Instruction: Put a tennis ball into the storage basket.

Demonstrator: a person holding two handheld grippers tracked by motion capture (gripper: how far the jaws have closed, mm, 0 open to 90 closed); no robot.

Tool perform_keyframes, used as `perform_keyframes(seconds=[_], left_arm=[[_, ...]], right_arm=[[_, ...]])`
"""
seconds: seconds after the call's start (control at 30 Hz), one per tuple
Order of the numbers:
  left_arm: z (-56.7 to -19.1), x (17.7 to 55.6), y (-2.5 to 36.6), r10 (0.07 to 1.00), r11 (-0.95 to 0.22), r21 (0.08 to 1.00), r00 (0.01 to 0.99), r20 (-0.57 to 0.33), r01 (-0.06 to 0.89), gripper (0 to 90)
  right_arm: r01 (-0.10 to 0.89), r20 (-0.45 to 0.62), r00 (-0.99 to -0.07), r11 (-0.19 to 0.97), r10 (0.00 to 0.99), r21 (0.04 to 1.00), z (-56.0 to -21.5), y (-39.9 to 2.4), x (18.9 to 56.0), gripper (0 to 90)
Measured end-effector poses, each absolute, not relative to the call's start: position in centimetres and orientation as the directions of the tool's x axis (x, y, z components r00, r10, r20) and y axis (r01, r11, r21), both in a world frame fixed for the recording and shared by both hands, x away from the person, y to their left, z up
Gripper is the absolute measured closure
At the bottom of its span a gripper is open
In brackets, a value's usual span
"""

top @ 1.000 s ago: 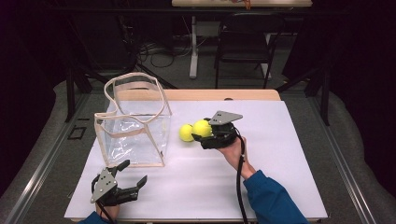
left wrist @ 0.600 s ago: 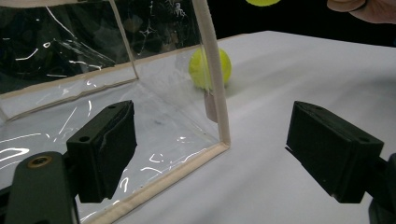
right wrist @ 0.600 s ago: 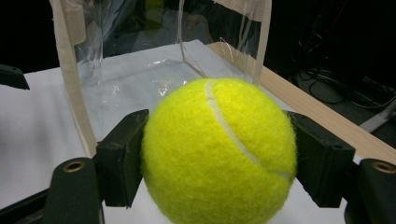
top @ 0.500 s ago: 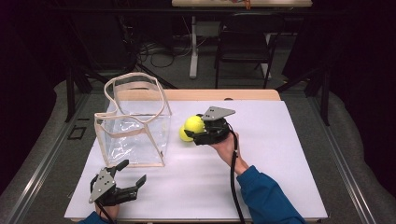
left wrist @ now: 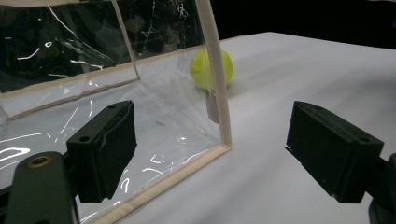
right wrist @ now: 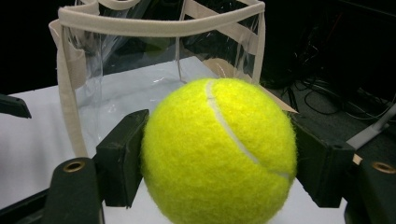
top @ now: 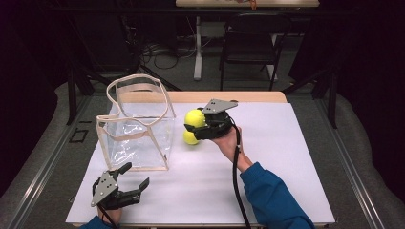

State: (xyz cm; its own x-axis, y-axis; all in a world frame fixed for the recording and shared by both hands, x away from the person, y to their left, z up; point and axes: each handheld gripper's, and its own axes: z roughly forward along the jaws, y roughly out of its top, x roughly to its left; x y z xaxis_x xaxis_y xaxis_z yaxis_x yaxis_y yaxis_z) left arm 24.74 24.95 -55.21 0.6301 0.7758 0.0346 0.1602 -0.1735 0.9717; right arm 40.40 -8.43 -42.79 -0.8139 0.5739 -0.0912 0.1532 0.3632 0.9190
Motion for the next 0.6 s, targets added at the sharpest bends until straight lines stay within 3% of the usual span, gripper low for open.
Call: perform_keyframes(seconds=[0.6], left_arm=[[-55.3,24.9,24.9,0.761,-0.177,0.971,0.648,0.033,0.159,15.9]], right_arm=[[0.151,-0.125,-0.812,0.413,0.570,0.898,-40.0,-6.8,41.5,26.8]])
